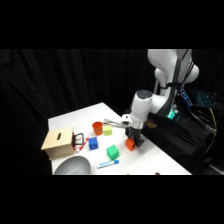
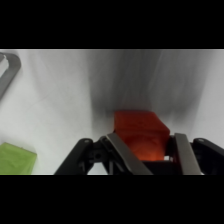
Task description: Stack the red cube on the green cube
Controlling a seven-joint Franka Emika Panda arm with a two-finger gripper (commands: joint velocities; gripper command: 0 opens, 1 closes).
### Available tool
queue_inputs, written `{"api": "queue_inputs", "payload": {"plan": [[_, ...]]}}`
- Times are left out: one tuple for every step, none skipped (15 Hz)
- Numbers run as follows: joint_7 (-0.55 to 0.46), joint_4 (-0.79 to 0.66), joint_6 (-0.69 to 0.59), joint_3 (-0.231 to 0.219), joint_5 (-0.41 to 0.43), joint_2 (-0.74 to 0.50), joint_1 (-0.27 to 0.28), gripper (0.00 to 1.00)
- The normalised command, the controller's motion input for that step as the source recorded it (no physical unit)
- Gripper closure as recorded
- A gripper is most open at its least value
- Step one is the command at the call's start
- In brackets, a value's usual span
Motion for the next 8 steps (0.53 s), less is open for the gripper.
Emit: {"api": "queue_inputs", "payload": {"plan": [[-0.04, 0.08, -0.27, -0.006, -0.011, -0.2, -0.001, 0.75], [-0.11, 0.1, -0.34, 0.069, 0.032, -0.24, -0.083, 0.75], [-0.3, 0.11, -0.37, 0.004, 0.264, -0.24, 0.02, 0.75], [-0.28, 0.13, -0.41, 0.024, 0.227, -0.25, -0.009, 0.75], [-0.25, 0.15, -0.44, 0.038, 0.172, -0.26, -0.031, 0.75], [-0.21, 0.16, -0.45, 0.038, 0.109, -0.25, -0.041, 0.75], [-0.2, 0.16, -0.46, 0.068, 0.082, -0.25, -0.082, 0.75], [-0.2, 0.18, -0.46, 0.088, 0.059, -0.26, -0.119, 0.75]]}}
